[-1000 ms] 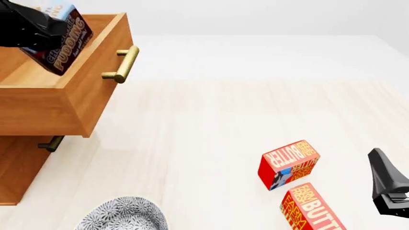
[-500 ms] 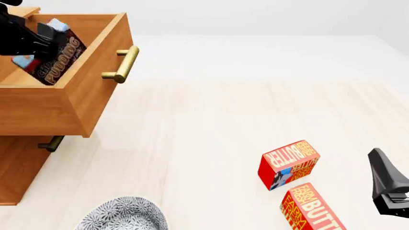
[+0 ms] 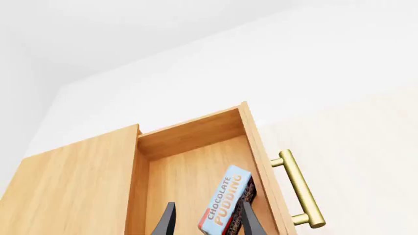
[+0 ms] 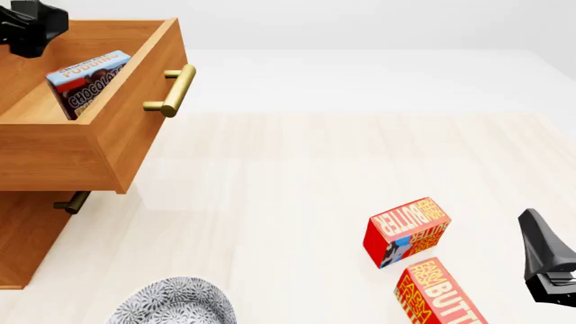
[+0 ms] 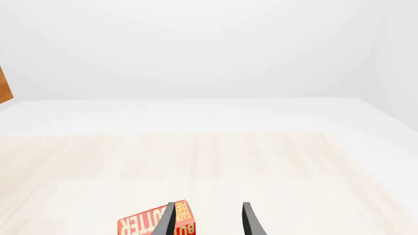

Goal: Put the chocolate pudding in the top drawer of the cabinet and close it.

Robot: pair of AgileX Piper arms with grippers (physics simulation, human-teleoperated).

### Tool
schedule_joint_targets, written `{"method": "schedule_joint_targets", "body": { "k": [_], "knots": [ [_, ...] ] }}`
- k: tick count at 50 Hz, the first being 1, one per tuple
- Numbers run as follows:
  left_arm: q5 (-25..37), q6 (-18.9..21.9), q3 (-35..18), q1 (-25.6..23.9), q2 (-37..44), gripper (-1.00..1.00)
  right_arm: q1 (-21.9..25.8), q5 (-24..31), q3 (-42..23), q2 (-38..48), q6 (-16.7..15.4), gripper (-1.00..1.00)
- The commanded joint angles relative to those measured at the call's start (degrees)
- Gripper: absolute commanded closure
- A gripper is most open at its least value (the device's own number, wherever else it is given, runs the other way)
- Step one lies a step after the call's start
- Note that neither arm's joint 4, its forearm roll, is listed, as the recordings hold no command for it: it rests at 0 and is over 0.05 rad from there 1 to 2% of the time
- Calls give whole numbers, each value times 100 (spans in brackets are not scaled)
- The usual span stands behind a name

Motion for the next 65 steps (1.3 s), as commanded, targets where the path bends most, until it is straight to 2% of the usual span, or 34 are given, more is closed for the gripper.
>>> {"method": "schedule_joint_targets", "body": {
  "k": [1, 2, 4, 7, 10, 28, 30, 32, 38, 43, 65],
  "knots": [
    [608, -68, -230, -335, -573, -100, 2, 40, 4, -58, -13, -100],
    [603, 134, -194, -413, -693, -100, 2, 40, 4, -58, -13, -100],
    [734, -27, -355, -524, -720, -100, 2, 40, 4, -58, -13, -100],
    [814, -46, -437, -604, -693, -100, 2, 40, 4, -58, -13, -100],
    [890, -189, -486, -1030, -604, -100, 2, 40, 4, -58, -13, -100],
    [1137, -137, -449, -2045, -972, -100, 2, 40, 4, -58, -13, -100],
    [1183, -78, -387, -2042, -1083, -100, 2, 40, 4, -58, -13, -100],
    [1255, -207, -411, -2293, -1041, -100, 2, 40, 4, -58, -13, -100],
    [1207, -52, -338, -2377, -1193, -100, 2, 40, 4, -58, -13, -100],
    [1154, -118, -272, -2639, -1118, -100, 2, 40, 4, -58, -13, -100],
    [622, 22, 250, -3122, -907, -100, 2, 40, 4, -58, -13, -100]
  ]
}}
